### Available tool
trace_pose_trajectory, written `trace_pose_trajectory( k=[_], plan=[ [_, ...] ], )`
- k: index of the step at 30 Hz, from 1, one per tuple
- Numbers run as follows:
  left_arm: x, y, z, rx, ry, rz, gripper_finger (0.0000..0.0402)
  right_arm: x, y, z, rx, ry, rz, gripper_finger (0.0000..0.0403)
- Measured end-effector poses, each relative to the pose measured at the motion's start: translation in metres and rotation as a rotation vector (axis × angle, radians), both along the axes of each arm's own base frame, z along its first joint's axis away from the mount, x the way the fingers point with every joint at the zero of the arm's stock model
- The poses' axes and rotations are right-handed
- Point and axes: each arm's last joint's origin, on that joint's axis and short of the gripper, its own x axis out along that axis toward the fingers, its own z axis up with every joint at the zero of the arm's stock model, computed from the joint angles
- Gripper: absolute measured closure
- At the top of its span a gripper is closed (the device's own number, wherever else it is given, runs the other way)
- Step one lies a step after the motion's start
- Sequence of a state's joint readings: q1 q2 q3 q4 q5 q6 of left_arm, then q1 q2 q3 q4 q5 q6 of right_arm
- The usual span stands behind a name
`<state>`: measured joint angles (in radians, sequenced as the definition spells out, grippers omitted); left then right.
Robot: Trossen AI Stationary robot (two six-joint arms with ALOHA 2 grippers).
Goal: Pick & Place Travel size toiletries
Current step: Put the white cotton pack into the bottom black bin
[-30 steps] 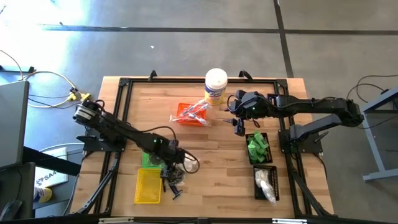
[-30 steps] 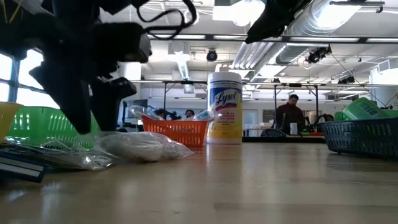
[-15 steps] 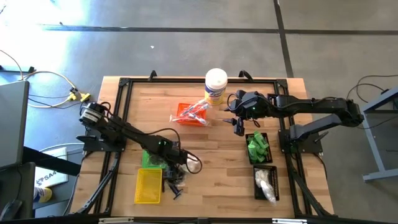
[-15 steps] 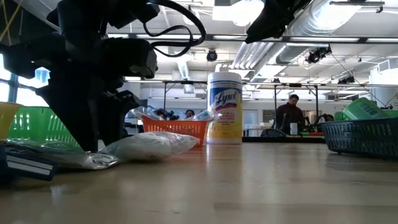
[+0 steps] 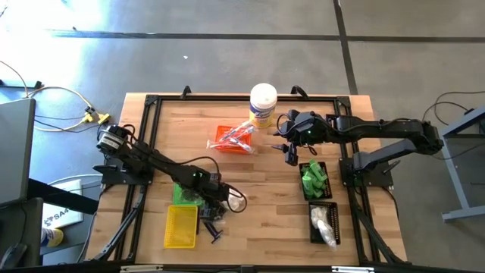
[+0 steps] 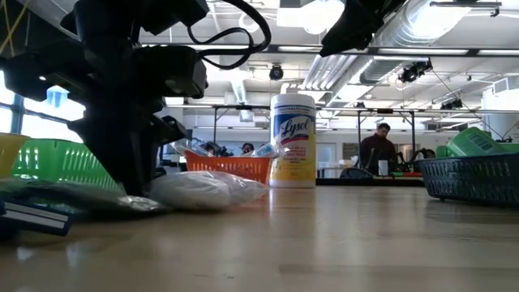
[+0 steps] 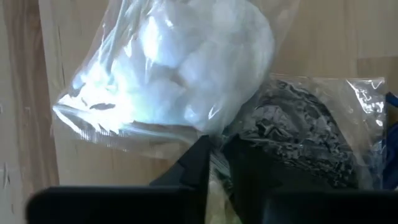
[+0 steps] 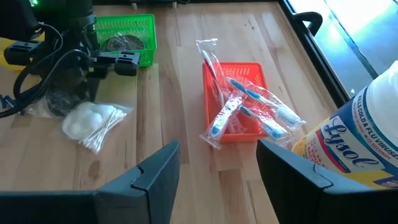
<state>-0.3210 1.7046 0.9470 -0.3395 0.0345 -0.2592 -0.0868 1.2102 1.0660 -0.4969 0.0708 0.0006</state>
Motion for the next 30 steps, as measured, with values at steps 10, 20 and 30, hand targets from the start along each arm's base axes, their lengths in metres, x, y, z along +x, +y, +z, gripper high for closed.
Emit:
trace_pose_trajectory(
  k=[10, 20, 30],
  plan=[
    [0.0, -0.0001, 0.0, -0.015, 0.006, 0.026, 0.0379, -0.0001, 0.0, 0.0, 0.0, 0.0, 0.0, 0.0199],
    [-0.0004, -0.0005, -0.0002, -0.034, 0.015, 0.02, 0.029, -0.0001, 0.0, 0.0, -0.003, 0.002, 0.002, 0.0199],
    [-0.0009, -0.0008, -0.0004, -0.046, 0.024, 0.013, 0.0347, -0.0002, 0.0, 0.0, -0.003, 0.002, 0.003, 0.0199]
  ],
)
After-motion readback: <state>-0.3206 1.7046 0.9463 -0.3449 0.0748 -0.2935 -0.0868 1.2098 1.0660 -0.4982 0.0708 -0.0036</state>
